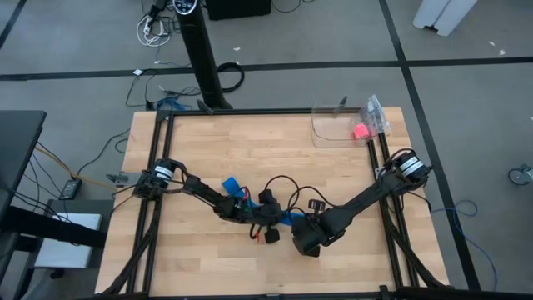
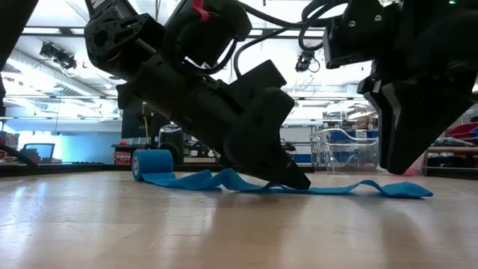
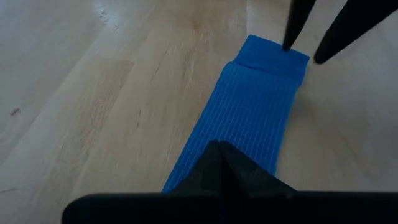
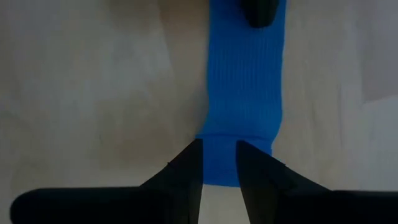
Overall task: Roll bandage
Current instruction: Roll the blue bandage
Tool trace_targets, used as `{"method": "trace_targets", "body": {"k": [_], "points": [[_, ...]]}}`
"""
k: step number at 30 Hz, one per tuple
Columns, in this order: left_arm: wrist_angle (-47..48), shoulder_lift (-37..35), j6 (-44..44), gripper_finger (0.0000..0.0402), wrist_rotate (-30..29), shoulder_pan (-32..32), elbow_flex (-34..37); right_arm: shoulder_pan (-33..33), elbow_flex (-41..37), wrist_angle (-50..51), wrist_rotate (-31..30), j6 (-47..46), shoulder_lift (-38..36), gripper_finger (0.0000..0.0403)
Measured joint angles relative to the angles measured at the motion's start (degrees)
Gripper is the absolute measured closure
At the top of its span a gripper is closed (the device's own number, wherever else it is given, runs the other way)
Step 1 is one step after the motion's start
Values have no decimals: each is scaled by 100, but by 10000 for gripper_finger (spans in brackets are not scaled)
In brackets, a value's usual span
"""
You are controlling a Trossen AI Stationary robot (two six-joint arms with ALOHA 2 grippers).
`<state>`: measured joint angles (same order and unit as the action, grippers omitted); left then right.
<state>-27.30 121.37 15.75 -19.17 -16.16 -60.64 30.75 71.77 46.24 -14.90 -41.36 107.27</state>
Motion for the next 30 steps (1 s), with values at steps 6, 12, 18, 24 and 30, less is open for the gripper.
{"method": "trace_targets", "body": {"k": [6, 12, 18, 24, 30], "points": [[113, -229, -78, 396, 41, -34, 0, 200, 24, -26, -82, -40, -429, 312], [848, -658, -109, 365, 37, -28, 0, 478, 24, -35, -699, -90, -874, 321], [2291, -1549, -13, 349, -772, -259, 1, 568, -223, -596, -852, 85, -917, 328], [2773, -2429, 643, 349, -1721, -812, 445, 562, -942, -2216, -664, 485, -915, 338], [1759, -3230, 1605, 358, -1768, -1269, 1685, 458, -1381, -3292, -617, 873, -908, 339]]}}
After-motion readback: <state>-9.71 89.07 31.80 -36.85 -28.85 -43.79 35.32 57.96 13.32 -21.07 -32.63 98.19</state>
